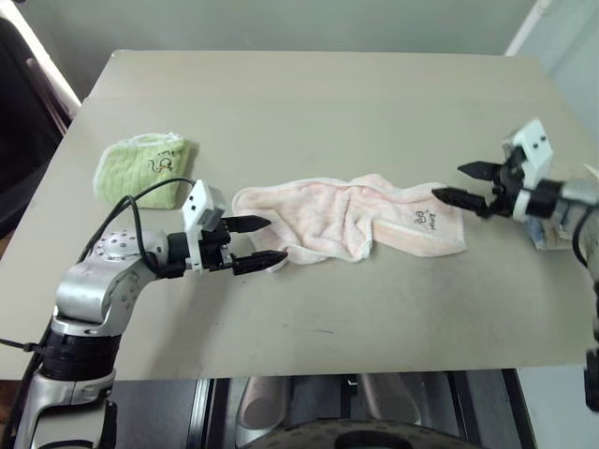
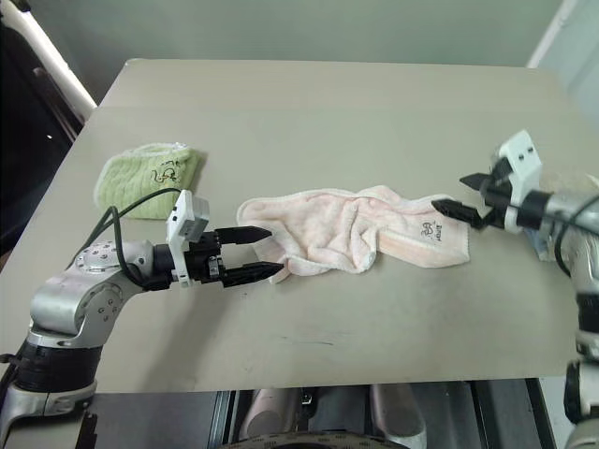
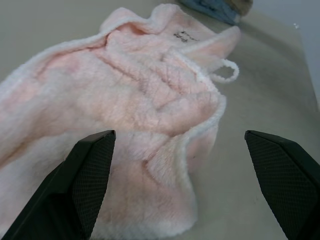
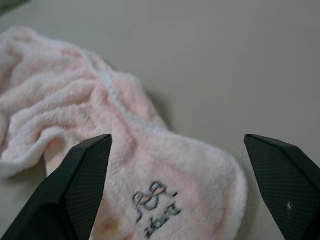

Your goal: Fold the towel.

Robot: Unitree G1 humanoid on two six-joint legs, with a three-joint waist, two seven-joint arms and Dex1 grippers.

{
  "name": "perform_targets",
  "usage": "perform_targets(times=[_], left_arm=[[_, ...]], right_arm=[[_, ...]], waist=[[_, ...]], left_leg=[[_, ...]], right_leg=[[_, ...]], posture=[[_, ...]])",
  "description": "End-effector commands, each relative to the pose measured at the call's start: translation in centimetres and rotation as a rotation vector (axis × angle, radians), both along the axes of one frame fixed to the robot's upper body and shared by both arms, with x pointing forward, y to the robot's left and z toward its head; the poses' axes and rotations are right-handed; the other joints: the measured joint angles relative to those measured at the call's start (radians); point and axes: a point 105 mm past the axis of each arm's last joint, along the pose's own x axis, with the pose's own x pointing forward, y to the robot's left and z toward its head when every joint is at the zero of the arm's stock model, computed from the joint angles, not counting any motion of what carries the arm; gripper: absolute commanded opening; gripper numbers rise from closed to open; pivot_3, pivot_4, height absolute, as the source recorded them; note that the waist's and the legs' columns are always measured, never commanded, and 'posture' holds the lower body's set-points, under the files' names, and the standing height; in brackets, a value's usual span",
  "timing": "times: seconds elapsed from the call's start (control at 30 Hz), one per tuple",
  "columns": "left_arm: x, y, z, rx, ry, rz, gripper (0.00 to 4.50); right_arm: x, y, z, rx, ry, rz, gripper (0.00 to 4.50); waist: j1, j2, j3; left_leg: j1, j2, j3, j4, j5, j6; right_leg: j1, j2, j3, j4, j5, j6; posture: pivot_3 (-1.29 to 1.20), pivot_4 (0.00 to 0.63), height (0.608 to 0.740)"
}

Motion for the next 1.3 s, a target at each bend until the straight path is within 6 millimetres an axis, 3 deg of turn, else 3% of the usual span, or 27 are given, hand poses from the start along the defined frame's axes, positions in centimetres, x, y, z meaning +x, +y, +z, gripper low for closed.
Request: perform_targets(times=[0.03,0.2,0.43,0.83,1.13,1.23,1.3], left_arm=[[-0.2,-0.2,0.6,-0.012,-0.040,0.000,4.50],[-0.6,-0.4,0.3,-0.021,-0.038,0.014,4.50],[-1.1,0.6,0.0,0.009,-0.042,0.047,4.50],[-1.7,1.2,0.2,0.021,-0.041,0.063,4.50],[-1.6,1.3,0.1,0.030,-0.046,0.062,4.50],[-1.7,1.3,-0.2,0.042,-0.046,0.060,4.50],[-1.7,1.4,-0.2,0.043,-0.048,0.060,4.50]], right_arm=[[2.0,-0.9,0.6,-0.063,-0.053,-0.005,4.46],[4.4,-1.5,-0.3,-0.152,-0.086,-0.025,4.46],[5.2,-1.6,-3.3,-0.205,-0.043,-0.012,4.46],[4.5,-0.9,-6.1,-0.232,0.049,0.075,4.46],[4.1,-0.7,-6.7,-0.251,0.065,0.112,4.46],[3.9,-0.4,-6.2,-0.248,0.047,0.150,3.88],[3.9,-0.3,-6.1,-0.246,0.042,0.161,3.22]], waist=[[0.000,0.000,0.000],[0.000,0.000,0.000],[0.001,0.001,0.000],[-0.002,0.001,0.000],[-0.003,0.001,0.000],[-0.003,0.001,0.000],[-0.003,0.001,0.000]], left_leg=[[0.000,0.000,0.000,-0.001,0.000,0.000],[0.000,0.002,-0.001,-0.001,0.000,0.000],[-0.001,0.002,0.000,-0.001,0.000,0.000],[0.001,0.003,0.000,-0.001,0.001,-0.001],[0.003,0.004,0.000,-0.001,0.001,-0.004],[0.003,0.004,0.000,-0.001,0.001,-0.004],[0.003,0.004,0.000,-0.001,0.001,-0.004]], right_leg=[[0.000,0.000,0.000,0.000,0.000,0.000],[-0.001,0.000,-0.001,0.001,0.001,-0.003],[-0.002,0.000,-0.002,0.002,0.001,-0.004],[-0.004,0.000,-0.002,0.011,-0.001,-0.008],[-0.005,0.000,-0.002,0.015,-0.003,-0.011],[-0.005,0.000,-0.002,0.015,-0.003,-0.011],[-0.005,0.000,-0.002,0.015,-0.003,-0.012]], posture=[[0.00,0.150,0.697],[0.00,0.150,0.697],[0.00,0.150,0.697],[0.00,0.150,0.697],[0.00,0.150,0.697],[0.00,0.150,0.697],[0.00,0.150,0.697]])
